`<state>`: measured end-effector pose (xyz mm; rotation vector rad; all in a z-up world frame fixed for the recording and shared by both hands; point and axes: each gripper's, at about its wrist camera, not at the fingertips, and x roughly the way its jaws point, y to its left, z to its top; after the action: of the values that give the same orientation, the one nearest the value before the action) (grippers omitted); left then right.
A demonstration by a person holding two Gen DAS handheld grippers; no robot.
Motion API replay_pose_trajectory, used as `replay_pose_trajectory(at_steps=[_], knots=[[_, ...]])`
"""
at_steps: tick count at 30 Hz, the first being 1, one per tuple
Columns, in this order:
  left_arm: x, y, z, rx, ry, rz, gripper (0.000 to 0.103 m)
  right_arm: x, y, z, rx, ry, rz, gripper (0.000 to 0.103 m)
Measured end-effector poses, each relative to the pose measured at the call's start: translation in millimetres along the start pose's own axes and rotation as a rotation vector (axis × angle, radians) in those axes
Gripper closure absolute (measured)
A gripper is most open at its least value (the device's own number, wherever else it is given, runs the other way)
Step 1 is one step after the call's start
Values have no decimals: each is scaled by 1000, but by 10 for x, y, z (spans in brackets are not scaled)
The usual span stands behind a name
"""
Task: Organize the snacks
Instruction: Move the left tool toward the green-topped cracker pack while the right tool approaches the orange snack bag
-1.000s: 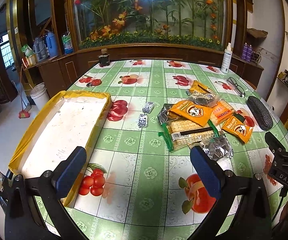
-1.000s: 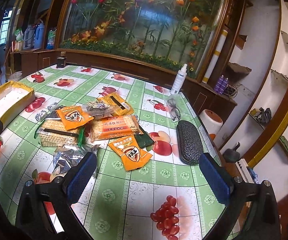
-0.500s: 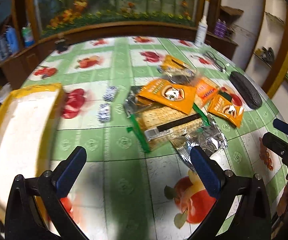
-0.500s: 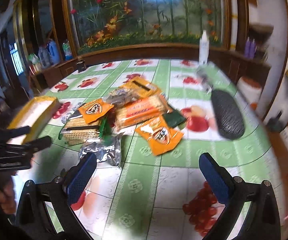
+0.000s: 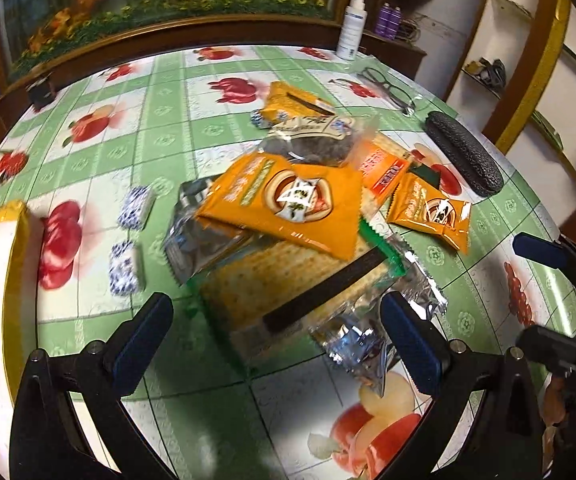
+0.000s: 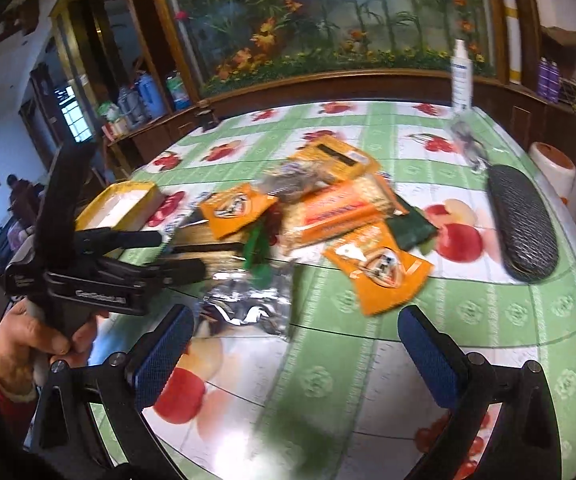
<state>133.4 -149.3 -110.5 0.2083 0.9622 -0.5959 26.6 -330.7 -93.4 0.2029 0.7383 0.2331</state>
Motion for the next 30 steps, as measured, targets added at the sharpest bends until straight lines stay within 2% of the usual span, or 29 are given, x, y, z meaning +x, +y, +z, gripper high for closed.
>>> replay_pose_trajectory(at_steps=[7, 9, 13, 15, 16, 18, 22, 27, 30], knots=[[159, -184, 65, 117, 43, 6, 0, 27, -54, -18, -14, 16, -40, 1], [153, -234, 23, 142, 64, -18, 0, 28, -99, -38, -3, 24, -45, 1], [3, -389, -157, 214, 86, -134, 0, 38, -135, -56, 11, 24, -25, 1], [-78, -457, -171, 248, 53, -98, 0, 55, -136, -58, 6, 27, -31, 1], [-105, -461, -139, 252, 32, -68, 0, 71, -136, -56, 4, 30, -33, 1], [-92, -417, -35, 232, 18, -70, 0, 100, -134, -57, 8, 41, -30, 1], [145, -337, 163, 222, 67, -80, 0, 74, -137, -57, 11, 36, -32, 1], [288, -393, 186, 258, 88, -83, 0, 110, -281, 35, -21, 6, -61, 1], [269, -392, 176, 263, 77, -111, 0, 258, -389, 158, -31, 35, -31, 8]])
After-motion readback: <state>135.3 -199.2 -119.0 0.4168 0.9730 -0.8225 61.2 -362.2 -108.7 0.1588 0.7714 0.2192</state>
